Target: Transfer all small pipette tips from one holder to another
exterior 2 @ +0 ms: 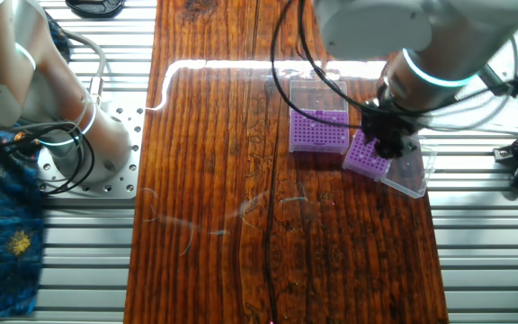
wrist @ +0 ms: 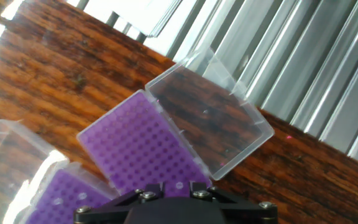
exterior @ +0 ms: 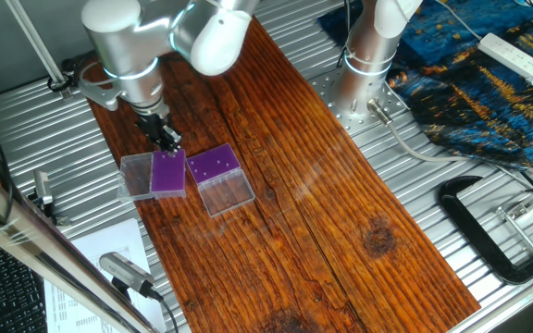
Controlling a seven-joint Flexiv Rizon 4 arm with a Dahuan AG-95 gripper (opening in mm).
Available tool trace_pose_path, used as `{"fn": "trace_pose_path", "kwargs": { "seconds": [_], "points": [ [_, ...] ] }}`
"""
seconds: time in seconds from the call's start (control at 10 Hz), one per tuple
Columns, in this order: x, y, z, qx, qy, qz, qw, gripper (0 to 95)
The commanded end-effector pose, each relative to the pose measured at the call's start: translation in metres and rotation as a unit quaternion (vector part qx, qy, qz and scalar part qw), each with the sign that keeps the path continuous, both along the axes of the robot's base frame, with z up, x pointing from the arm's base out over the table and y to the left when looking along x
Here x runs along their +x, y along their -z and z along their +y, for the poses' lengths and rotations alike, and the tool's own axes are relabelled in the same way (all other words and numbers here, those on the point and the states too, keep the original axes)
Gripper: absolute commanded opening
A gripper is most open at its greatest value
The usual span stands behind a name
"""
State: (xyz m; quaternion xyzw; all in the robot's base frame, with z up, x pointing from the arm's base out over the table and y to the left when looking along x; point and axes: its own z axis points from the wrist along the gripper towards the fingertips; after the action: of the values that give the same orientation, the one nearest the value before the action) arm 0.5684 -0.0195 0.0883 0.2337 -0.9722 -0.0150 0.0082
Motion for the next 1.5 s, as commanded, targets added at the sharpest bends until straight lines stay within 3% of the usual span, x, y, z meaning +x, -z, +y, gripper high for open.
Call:
{"fn": "trace_pose_path", "kwargs": {
  "seconds": [0.1, 0.4, 0.8, 1.5],
  "points": [
    [-0.018, 0.002, 0.02, 0.001, 0.031, -0.002, 0.9995, 19.0],
    [-0.041, 0.011, 0.04, -0.001, 0.072, 0.002, 0.9974, 19.0],
    [-0.066, 0.021, 0.044, 0.0, 0.092, 0.009, 0.9957, 19.0],
    [-0.091, 0.027, 0.06, -0.003, 0.128, 0.015, 0.9917, 19.0]
  ]
}}
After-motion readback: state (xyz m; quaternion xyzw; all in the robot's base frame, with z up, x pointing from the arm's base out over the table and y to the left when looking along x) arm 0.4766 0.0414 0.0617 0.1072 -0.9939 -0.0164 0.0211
